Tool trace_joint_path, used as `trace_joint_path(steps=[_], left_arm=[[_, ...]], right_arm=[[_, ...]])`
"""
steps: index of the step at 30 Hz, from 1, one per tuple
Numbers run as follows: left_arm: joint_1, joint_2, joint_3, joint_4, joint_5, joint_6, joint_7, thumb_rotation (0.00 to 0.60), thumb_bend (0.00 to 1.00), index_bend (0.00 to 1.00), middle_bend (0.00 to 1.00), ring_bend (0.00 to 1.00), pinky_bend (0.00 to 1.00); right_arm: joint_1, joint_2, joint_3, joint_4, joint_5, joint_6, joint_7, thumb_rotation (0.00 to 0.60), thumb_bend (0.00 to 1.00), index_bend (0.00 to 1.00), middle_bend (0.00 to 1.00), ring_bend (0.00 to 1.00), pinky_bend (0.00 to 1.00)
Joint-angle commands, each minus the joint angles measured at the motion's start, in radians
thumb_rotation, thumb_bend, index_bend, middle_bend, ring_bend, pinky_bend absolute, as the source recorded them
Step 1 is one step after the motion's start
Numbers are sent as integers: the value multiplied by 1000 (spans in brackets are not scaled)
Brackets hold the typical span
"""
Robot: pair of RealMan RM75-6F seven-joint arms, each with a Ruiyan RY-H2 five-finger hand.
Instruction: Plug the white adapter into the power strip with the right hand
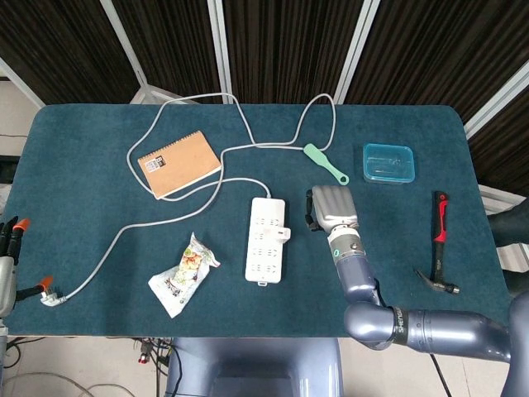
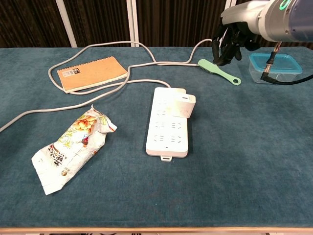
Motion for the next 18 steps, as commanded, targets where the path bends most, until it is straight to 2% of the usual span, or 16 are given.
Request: trace_joint_path(steps=[1,4,15,18], left_arm=[[0,1,1,-1,1,-2,-2,600,70,87,0,0,0],[0,4,1,-3,1,-3,-6,600,70,87,0,0,0],[0,9,0,-4,-2,-6,-15,600,71,87,0,0,0],[0,9,2,-5,0,-7,-14,600,70,87,0,0,0]], right_arm=[[17,-18,-16,17,-10,8,-16,600,625,1000,861,828,999],[37,-32,-31,32,-5,5,-45,600,628,1000,880,840,1000],[62,-38,-32,57,34,-6,-59,600,628,1000,885,841,1000],[64,-34,-32,57,37,-11,-56,600,644,1000,918,871,1000]])
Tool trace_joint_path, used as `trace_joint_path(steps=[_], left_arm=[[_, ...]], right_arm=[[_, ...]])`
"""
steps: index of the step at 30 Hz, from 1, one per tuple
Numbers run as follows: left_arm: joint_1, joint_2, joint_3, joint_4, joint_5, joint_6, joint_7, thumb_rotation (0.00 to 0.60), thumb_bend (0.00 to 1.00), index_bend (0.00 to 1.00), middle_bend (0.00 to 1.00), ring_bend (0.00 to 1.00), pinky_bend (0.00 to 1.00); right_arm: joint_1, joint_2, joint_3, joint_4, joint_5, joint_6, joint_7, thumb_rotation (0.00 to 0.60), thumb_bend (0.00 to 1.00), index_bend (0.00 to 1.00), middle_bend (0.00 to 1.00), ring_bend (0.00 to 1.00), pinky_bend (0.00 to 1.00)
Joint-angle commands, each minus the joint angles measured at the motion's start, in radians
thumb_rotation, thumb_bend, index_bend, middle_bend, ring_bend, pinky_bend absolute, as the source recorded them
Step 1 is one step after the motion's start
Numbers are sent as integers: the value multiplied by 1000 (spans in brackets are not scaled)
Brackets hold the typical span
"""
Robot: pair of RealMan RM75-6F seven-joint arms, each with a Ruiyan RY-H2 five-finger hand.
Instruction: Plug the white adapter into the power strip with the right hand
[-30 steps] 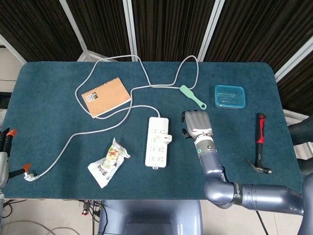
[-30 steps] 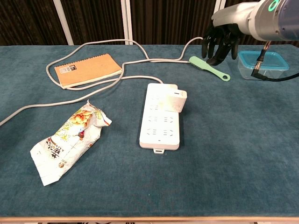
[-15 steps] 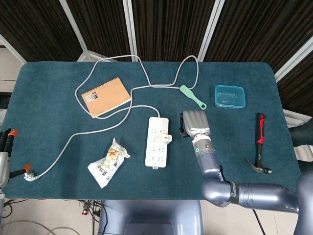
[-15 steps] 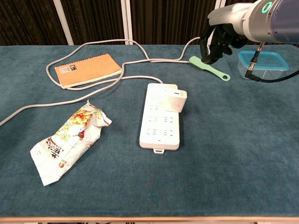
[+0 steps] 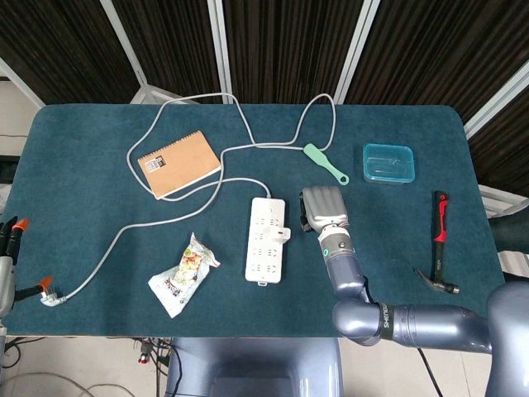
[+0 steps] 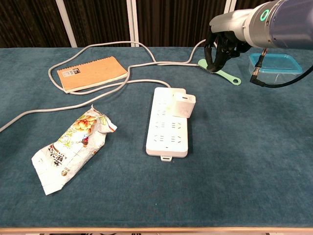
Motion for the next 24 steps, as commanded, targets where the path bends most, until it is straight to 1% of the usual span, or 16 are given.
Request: trace_joint_path(steps=[1,3,5,9,11,16,21,24], left_arm=[[0,0,1,0,1,1,1,600,70,87,0,0,0],[0,0,1,0,2,1,1,600,71,87,0,0,0],[0,-1,1,0,-1,-1,1,600,71,87,0,0,0],[-3,-1,4,-2,1,-8,4,600,70,87,0,0,0],[-3,0,6,-4,3,-11,-1,600,70,87,0,0,0],[-3,1,5,-3,1,-10,-1,600,70,87,0,0,0],[-4,1,5,-1,0,-14,-3,600,71,87,0,0,0],[-4,3,4,-2,-2,-13,-6,600,71,87,0,0,0]], right_arm=[[1,2,-1,0,-3,-1,4,600,663,1000,942,891,1000],[-1,2,-6,-4,-11,-1,8,600,701,1000,971,914,1000],[-2,11,-17,-22,0,-21,2,600,719,1000,979,920,1000],[21,57,-61,-57,73,-123,-75,600,721,1000,979,920,1000],[38,74,-72,-60,101,-167,-99,600,722,1000,979,920,1000],[55,72,-63,-52,120,-206,-65,600,722,1000,979,920,1000],[62,27,-54,-15,84,-174,-3,600,725,1000,979,920,1000],[66,6,-47,8,88,-169,24,600,725,1000,979,920,1000]])
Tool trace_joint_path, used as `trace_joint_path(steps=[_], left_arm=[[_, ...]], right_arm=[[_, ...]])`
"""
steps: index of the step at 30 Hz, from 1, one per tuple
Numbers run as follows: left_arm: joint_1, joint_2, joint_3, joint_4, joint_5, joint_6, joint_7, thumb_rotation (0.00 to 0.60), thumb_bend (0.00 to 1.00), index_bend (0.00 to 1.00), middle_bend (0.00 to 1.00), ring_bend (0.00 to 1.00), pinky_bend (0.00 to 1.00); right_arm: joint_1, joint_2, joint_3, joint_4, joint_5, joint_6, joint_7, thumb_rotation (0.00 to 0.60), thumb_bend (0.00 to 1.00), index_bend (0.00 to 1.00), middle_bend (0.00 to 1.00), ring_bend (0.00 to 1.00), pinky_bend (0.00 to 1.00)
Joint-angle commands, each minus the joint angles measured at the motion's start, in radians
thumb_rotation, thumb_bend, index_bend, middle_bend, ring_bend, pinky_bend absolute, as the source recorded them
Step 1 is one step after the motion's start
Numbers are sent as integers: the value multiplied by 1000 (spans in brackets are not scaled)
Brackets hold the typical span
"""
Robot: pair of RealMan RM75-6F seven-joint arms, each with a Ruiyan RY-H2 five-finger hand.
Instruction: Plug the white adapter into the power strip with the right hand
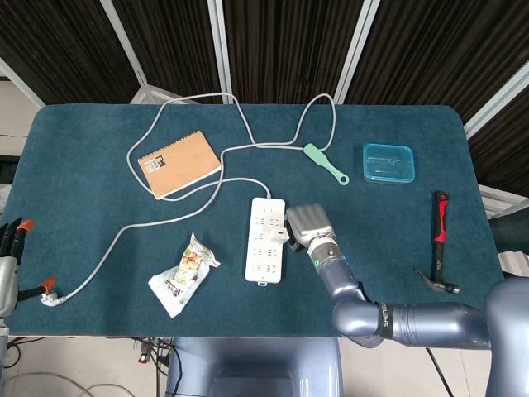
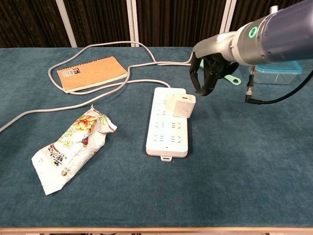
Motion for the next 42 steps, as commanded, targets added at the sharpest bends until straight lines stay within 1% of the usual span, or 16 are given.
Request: trace_joint_path(steps=[1,9,15,20,28,42], left_arm=[[1,1,-2,0,-1,2,-2,600,71,87,0,0,0],[-1,1,0,1,-1,-2,-3,600,70,87,0,0,0],[0,1,-2,2,-2,2,-4,600,71,87,0,0,0],[0,2,-2,2,-3,1,-5,600,71,87,0,0,0],[0,4,-4,2,-4,2,-9,600,70,87,0,0,0],[-1,2,-3,3,-5,1,-7,600,71,87,0,0,0]], right_arm=[[9,-25,11,29,7,7,30,600,726,1000,979,920,1000],[30,-56,21,62,45,-5,65,600,727,1000,979,920,1000],[51,-92,52,96,99,-2,100,600,728,1000,979,920,1000],[65,-126,60,128,101,14,116,600,728,1000,979,920,1000],[75,-152,45,177,109,0,108,600,727,1000,979,920,1000],[76,-175,37,200,111,-9,112,600,727,1000,979,920,1000]])
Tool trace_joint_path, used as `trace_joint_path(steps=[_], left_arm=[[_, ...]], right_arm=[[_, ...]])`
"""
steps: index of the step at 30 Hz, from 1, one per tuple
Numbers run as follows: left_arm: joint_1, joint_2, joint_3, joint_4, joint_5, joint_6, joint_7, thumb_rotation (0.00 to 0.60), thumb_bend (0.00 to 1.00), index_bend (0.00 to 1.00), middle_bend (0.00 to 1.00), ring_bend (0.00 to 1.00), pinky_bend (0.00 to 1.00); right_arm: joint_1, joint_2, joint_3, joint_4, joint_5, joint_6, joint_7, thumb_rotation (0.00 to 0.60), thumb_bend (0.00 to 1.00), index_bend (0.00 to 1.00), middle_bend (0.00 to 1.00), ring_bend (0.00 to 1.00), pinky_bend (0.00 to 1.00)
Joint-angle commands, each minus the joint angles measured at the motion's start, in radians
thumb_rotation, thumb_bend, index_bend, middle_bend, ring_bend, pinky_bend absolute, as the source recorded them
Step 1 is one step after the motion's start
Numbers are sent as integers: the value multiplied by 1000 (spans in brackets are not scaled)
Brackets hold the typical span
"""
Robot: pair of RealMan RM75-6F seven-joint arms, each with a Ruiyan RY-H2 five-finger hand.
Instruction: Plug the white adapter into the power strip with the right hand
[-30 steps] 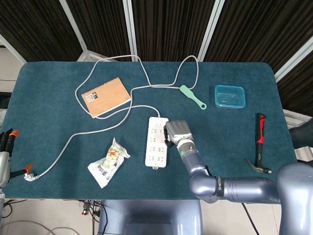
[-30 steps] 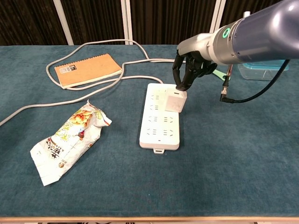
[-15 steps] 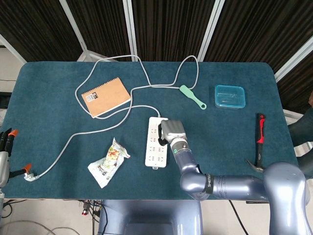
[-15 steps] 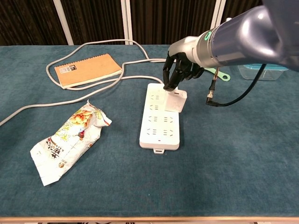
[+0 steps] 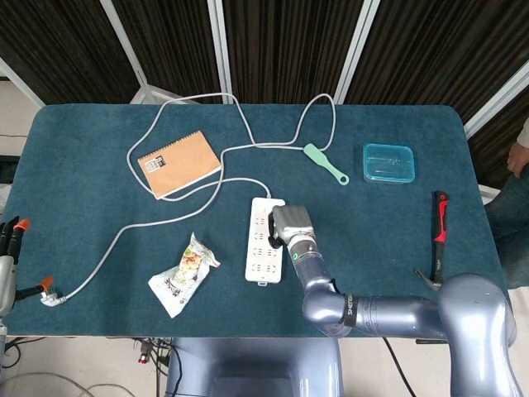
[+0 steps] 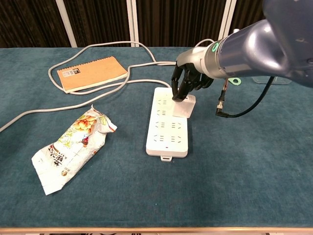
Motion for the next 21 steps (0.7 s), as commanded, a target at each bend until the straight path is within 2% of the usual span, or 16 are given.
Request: trace_joint_path(steps=[1,21], left_arm=[[0,0,0,0,-1,-1,-1,600,71,87,0,0,0],[-3,0,-1,2,-5,-7,-3,600,70,87,0,0,0]], right_arm=[[2,-6,2,4,2,0,2,600,727,1000,979,920,1000],[12,-31,11,29,21,-6,-6,600,727,1000,979,920,1000]])
